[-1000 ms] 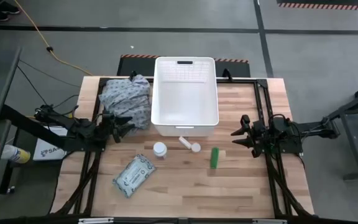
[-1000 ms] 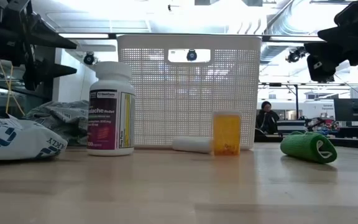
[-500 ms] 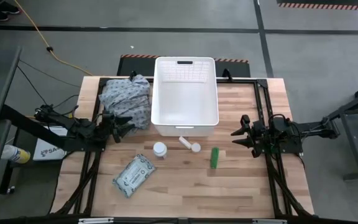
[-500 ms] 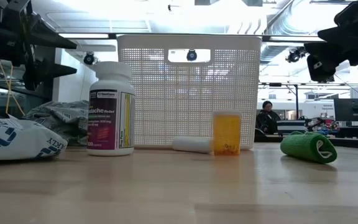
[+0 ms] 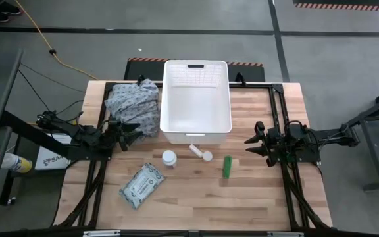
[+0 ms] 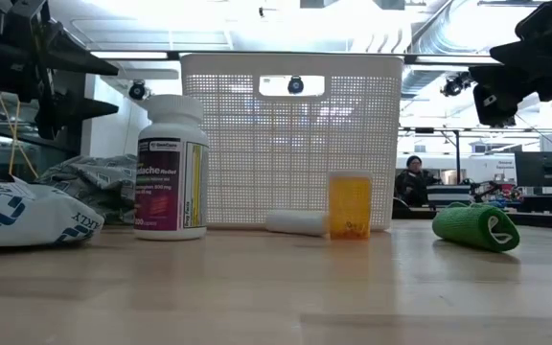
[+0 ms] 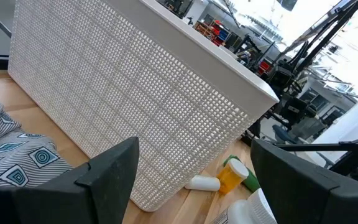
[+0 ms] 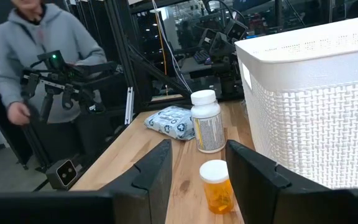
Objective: Pick & place medical supplies in basket/bin
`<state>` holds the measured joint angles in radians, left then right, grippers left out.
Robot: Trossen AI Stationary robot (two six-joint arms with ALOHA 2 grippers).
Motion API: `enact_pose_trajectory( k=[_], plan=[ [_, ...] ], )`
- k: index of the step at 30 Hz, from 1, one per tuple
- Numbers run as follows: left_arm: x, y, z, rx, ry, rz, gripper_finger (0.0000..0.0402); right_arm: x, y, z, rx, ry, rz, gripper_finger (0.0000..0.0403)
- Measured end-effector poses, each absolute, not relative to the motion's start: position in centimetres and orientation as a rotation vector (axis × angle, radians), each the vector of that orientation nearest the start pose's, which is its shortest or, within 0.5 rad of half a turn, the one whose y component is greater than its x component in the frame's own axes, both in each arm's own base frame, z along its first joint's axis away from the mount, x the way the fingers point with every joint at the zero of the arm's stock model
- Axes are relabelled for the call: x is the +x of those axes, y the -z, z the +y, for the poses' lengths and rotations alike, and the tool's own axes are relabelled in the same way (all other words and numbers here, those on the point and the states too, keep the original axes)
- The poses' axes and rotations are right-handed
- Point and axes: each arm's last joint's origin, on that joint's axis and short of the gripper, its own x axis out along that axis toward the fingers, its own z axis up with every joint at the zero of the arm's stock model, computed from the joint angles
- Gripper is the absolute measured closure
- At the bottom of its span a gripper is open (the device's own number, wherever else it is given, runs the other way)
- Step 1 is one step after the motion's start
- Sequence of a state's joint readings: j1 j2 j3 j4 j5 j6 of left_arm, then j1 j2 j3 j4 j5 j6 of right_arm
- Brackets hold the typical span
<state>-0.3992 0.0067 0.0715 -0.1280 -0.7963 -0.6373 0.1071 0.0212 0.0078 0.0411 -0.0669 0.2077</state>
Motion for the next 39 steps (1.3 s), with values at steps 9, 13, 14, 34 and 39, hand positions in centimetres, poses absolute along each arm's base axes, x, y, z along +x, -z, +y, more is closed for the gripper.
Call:
enact_pose_trajectory(
  k=[9, 13, 14, 34, 39],
  plan=[
    [8.58, -17.54, -1.38, -0.593, -0.399, -0.075, 0.006, 9.77, -16.85, 1.24, 0.208, -0.176, -0.01, 0.0261],
    [8.58, -17.54, -1.38, -0.593, -0.399, -0.075, 0.006, 9.77, -16.84, 1.25, 0.208, -0.176, -0.009, 0.0261],
    [8.58, -17.55, -1.37, -0.593, -0.399, -0.076, 0.006, 9.77, -16.85, 1.24, 0.208, -0.176, -0.01, 0.0261],
    [8.6, -17.6, -1.39, -0.599, -0.396, -0.084, 0.006, 9.77, -16.85, 1.25, 0.208, -0.176, -0.01, 0.0261],
    [8.61, -17.61, -1.39, -0.602, -0.395, -0.087, 0.006, 9.77, -16.85, 1.24, 0.208, -0.176, -0.01, 0.0261]
  ],
)
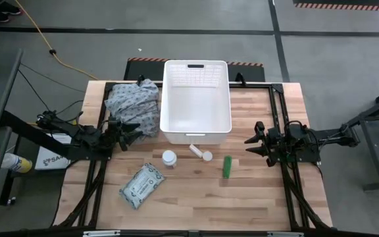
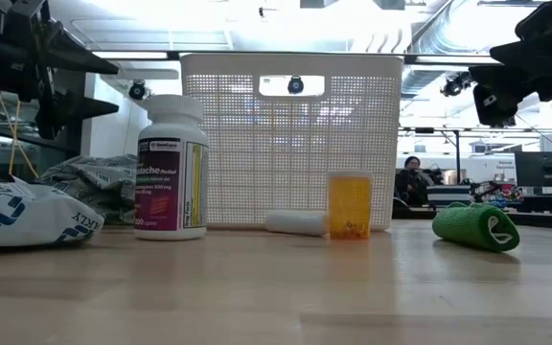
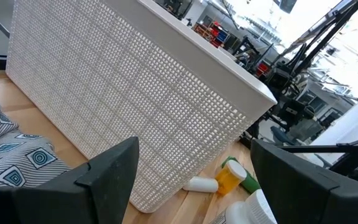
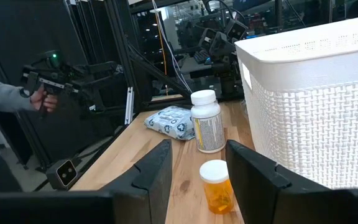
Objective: Pick & place medical supplies in basket/bin
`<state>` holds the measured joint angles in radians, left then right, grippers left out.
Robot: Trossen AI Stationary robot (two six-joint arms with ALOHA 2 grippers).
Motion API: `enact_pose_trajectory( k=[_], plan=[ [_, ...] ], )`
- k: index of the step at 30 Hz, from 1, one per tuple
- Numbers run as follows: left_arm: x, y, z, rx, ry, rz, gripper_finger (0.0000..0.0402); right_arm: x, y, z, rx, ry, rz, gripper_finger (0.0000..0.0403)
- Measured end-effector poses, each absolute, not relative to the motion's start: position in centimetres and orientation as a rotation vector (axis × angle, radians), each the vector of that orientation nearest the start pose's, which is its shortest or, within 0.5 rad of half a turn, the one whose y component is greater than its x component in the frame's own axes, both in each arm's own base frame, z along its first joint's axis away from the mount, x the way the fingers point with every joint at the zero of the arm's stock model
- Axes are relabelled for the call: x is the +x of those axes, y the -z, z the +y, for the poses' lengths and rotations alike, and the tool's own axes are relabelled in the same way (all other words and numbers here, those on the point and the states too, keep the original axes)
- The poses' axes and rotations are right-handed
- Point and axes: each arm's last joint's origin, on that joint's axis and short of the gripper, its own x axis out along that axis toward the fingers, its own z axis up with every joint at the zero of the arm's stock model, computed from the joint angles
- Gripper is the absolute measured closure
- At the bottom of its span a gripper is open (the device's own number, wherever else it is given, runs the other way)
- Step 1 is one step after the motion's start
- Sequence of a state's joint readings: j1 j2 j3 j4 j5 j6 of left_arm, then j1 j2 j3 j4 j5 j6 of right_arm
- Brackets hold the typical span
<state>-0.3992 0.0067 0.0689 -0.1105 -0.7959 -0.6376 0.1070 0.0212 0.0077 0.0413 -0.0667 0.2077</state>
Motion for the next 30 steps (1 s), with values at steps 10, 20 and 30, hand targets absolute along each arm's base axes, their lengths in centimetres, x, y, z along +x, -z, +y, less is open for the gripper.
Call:
enact_pose_trajectory(
  k=[10, 20, 30],
  plan=[
    [8.7, -18.4, -1.5, -0.781, -0.334, -0.177, 0.006, 9.5, -18.7, 1.2, 0.307, -0.201, -0.194, 0.0261],
    [7.6, -23.1, -1.4, -0.694, -0.148, -0.313, 0.006, 6.5, -24.0, 0.9, 0.22, -0.252, -0.827, 0.0261],
    [3.8, -30.9, -0.2, -0.576, 0.002, -0.417, 0.006, 4.1, -31.1, 1.2, -0.028, -0.354, -0.989, 0.0261]
  ],
)
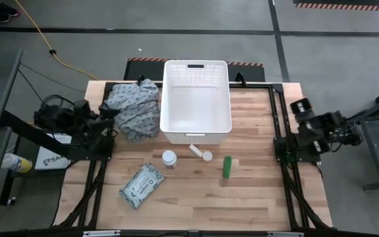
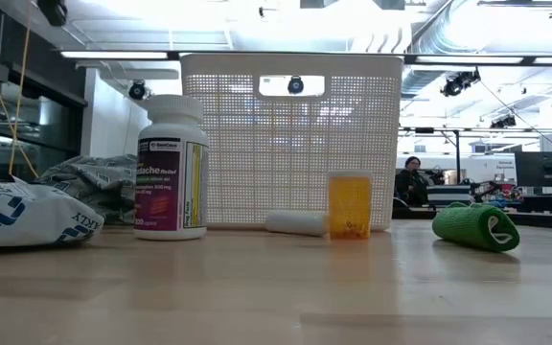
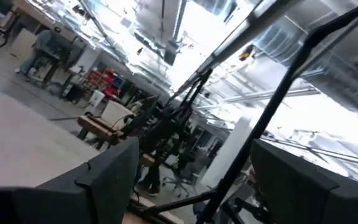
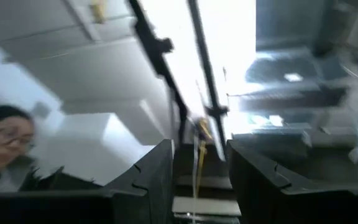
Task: Pick & place medical supplies in basket/bin
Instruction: Put the white pill bottle into the white bin
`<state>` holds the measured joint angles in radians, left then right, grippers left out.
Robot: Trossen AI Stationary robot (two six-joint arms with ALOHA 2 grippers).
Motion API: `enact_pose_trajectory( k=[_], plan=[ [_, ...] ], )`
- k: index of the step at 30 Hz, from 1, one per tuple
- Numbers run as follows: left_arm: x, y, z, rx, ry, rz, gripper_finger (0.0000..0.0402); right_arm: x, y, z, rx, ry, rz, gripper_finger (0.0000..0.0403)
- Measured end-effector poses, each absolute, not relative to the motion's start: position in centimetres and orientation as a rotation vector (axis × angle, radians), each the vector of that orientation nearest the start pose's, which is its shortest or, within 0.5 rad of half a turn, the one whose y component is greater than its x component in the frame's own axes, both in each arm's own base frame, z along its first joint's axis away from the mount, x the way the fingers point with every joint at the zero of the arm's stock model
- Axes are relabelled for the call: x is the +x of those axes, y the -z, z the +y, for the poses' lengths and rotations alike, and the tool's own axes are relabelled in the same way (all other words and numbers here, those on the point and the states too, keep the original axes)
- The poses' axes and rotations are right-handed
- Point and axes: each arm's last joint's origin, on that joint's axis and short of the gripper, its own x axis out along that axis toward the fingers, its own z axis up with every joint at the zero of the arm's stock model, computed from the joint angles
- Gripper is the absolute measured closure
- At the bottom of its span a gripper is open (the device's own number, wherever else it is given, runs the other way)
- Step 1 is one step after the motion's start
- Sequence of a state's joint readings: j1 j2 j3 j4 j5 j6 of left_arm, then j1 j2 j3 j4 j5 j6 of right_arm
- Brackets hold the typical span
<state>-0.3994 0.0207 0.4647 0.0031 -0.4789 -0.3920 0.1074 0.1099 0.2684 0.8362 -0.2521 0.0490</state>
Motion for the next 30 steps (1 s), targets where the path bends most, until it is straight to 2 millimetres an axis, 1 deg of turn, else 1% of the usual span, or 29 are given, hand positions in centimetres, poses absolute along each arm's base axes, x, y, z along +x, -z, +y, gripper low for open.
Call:
enact_pose_trajectory(
  k=[4, 7, 11, 15, 19, 23, 28, 30],
  plan=[
    [3.0, -32.9, 0.1, -0.553, 0.009, -0.361, 0.006, 4.0, -34.4, 1.4, -0.149, -0.409, -1.002, 0.0261],
    [3.0, -34.3, 0.1, -0.539, 0.01, -0.325, 0.006, 4.5, -36.7, 1.5, -0.154, -0.414, -0.986, 0.026],
    [3.5, -36.1, -0.2, -0.526, 0.033, -0.266, 0.006, 5.8, -39.3, 1.6, -0.14, -0.411, -0.951, 0.0261],
    [4.7, -37.6, -0.8, -0.534, 0.065, -0.163, 0.006, 6.9, -41.2, 1.7, -0.137, -0.413, -0.935, 0.0261],
    [6.4, -38.8, -1.7, -0.56, 0.094, -0.031, 0.006, 7.5, -42.4, 1.8, -0.136, -0.413, -0.937, 0.026],
    [8.7, -39.7, -2.9, -0.59, 0.129, 0.113, 0.006, 7.7, -43.1, 1.8, -0.136, -0.413, -0.945, 0.026],
    [11.6, -40.3, -4.5, -0.631, 0.193, 0.29, 0.006, 7.5, -43.4, 1.8, -0.135, -0.414, -0.949, 0.026],
    [12.8, -40.2, -5.2, -0.645, 0.224, 0.361, 0.006, 7.5, -43.4, 1.8, -0.118, -0.423, -0.943, 0.0261]
  ],
)
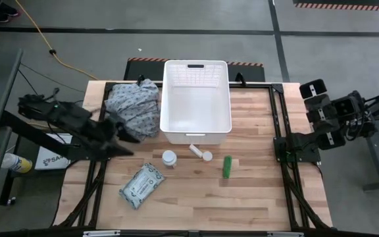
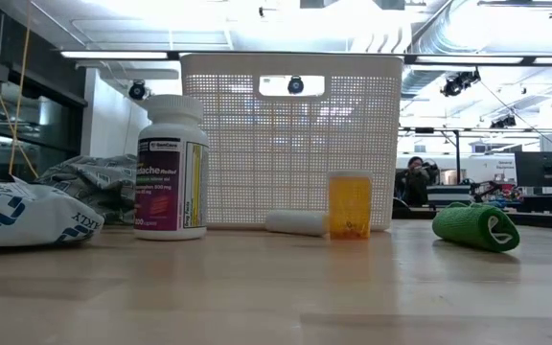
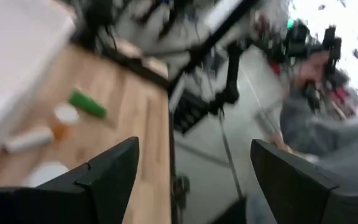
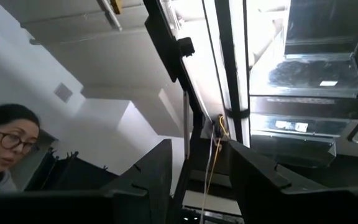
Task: Pick & place medical supplies in basket/bin
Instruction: Put the white pill bottle into the white bin
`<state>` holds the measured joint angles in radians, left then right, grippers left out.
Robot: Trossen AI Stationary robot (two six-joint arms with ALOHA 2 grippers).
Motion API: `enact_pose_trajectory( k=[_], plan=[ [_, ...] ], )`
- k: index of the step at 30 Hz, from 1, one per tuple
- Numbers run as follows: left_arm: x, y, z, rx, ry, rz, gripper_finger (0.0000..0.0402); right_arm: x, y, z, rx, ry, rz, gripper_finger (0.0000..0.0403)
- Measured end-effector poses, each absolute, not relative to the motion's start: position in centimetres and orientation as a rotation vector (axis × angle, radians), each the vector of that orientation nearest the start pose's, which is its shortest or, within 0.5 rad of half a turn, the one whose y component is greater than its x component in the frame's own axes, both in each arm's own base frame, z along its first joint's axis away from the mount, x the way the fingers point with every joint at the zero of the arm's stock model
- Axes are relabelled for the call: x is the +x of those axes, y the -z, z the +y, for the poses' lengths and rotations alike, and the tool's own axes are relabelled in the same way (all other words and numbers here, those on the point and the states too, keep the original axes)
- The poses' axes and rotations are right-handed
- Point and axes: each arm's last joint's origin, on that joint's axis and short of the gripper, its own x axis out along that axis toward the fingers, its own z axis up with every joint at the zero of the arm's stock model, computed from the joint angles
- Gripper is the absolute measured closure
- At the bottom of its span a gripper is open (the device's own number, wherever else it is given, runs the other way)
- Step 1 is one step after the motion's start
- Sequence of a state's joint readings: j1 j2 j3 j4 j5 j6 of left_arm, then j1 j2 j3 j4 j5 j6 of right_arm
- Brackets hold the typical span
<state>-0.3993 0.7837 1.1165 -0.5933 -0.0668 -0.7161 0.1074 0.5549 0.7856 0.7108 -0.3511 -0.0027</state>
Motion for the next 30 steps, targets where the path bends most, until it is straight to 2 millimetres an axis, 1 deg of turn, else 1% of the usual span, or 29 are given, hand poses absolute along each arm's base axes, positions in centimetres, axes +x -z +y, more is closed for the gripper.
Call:
enact_pose_trajectory(
  k=[4, 10, 17, 21, 30],
  plan=[
    [15.0, -39.4, -6.5, -0.652, 0.292, 0.476, 0.006, 7.6, -43.3, 1.8, -0.113, -0.426, -0.924, 0.026],
    [17.6, -37.5, -7.7, -0.628, 0.275, 0.612, 0.006, 7.7, -43.2, 1.8, -0.111, -0.426, -0.911, 0.0261],
    [19.4, -35.2, -8.4, -0.59, 0.209, 0.77, 0.006, 7.8, -43.1, 1.8, -0.107, -0.429, -0.899, 0.0261],
    [20.1, -33.9, -8.6, -0.561, 0.123, 0.848, 0.006, 7.9, -43.1, 1.8, -0.106, -0.429, -0.891, 0.0261],
    [22.0, -31.8, -9.0, -0.486, -0.034, 0.888, 0.006, 8.1, -42.9, 1.9, -0.102, -0.431, -0.862, 0.026]
  ],
)
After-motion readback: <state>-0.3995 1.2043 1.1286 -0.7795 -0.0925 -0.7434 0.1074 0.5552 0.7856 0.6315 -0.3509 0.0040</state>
